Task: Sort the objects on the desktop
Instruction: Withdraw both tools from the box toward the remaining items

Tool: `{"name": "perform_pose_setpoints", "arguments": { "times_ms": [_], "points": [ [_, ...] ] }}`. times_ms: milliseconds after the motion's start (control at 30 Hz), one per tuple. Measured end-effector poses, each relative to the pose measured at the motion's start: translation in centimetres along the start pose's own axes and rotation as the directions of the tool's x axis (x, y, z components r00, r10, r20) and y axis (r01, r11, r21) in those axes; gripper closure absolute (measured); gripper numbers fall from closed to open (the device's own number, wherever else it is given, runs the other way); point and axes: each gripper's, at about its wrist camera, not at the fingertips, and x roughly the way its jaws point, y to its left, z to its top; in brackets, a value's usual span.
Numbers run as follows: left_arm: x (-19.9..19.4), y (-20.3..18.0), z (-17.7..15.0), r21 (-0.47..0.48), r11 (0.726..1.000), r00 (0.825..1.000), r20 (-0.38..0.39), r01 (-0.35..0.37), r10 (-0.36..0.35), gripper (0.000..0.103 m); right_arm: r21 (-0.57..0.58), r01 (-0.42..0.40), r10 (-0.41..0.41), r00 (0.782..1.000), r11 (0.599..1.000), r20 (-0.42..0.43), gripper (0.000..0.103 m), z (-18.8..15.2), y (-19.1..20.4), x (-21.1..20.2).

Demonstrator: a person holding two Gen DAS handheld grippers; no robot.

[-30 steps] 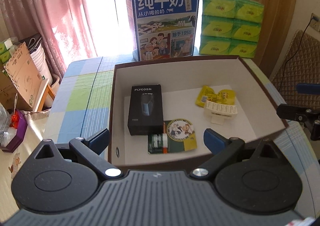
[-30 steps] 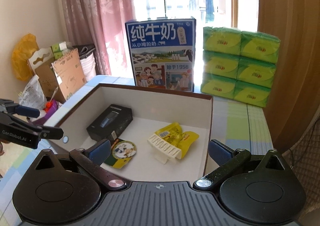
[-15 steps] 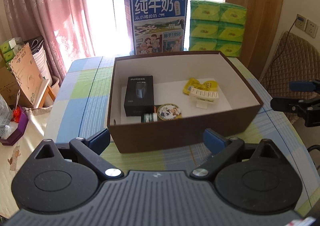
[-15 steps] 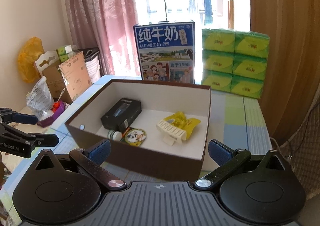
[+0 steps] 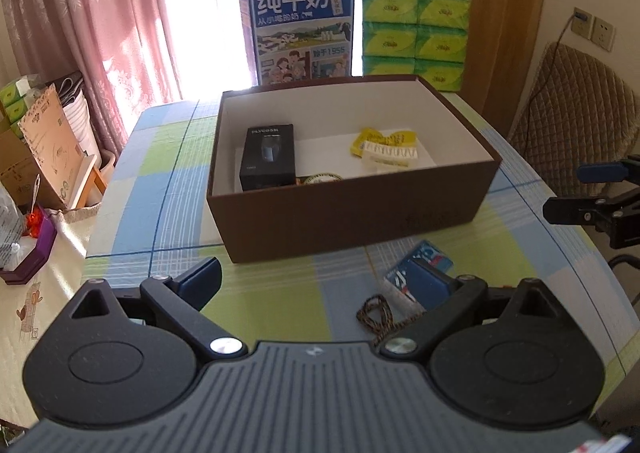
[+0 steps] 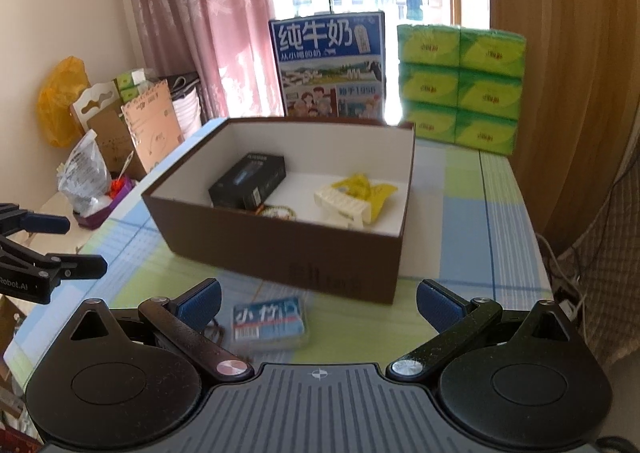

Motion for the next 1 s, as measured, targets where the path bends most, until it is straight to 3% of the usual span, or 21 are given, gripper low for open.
{"name": "perform_pose_setpoints", "arguments": {
  "times_ms": [400,1000],
  "points": [
    [0.9,-0.8,-3.6,0.007,1.0,0.995,-0.1,0.02,-0.019,0.008,0.032,0.024,-0.02,0.992,0.999,-0.121,0.002,-4.6,-0.8,0.0],
    [4.3,-2.7,-7.3,0.096,0.988,0.973,-0.209,0.119,-0.097,0.019,0.049,0.067,-0.05,0.953,0.997,-0.298,0.002,-9.5,-1.9,1.8]
  ]
}}
